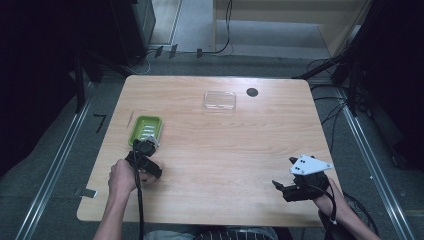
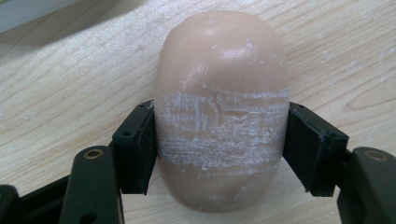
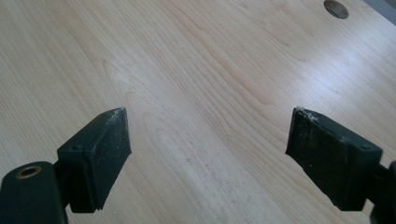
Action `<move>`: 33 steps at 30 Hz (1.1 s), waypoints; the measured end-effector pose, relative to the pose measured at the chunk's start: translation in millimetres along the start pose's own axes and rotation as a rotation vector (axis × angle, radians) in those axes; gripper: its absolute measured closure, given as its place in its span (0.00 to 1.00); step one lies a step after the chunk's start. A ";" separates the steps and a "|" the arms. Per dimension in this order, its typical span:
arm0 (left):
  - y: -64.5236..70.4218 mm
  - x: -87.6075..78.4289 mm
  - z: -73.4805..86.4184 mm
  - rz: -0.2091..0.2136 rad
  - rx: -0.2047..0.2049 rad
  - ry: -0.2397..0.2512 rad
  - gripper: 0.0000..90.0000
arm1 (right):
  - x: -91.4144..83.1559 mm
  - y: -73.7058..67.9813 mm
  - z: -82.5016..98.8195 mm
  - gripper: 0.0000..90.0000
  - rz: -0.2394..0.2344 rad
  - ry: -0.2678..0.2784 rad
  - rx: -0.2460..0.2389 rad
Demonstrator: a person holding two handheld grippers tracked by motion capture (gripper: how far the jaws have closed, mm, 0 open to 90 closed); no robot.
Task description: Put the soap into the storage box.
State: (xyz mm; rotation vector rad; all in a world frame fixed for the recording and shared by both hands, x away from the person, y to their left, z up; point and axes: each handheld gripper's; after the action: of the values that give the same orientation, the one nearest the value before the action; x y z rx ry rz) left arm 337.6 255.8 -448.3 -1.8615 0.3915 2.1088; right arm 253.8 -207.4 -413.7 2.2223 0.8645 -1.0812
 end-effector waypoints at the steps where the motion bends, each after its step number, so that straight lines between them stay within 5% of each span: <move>1: 0.2 -0.3 0.2 -0.004 0.003 0.001 0.38 | 0.0 0.0 0.0 0.15 0.000 0.000 -0.001; 33: -10.0 -15.4 11.3 -0.047 -0.031 0.028 0.38 | 0.1 -0.3 -0.1 0.15 0.002 -0.002 -0.001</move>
State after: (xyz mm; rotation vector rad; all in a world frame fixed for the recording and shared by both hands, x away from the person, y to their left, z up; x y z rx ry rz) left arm 333.0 268.8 -431.6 -1.9005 0.3203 2.0720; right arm 253.7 -207.1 -413.7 2.2204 0.8616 -1.0820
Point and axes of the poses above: each handheld gripper's, and its own axes: x roughly forward along the jaws, z roughly out of its underside, y roughly to its right, and after that the axes turned 12 degrees about -y, right-handed
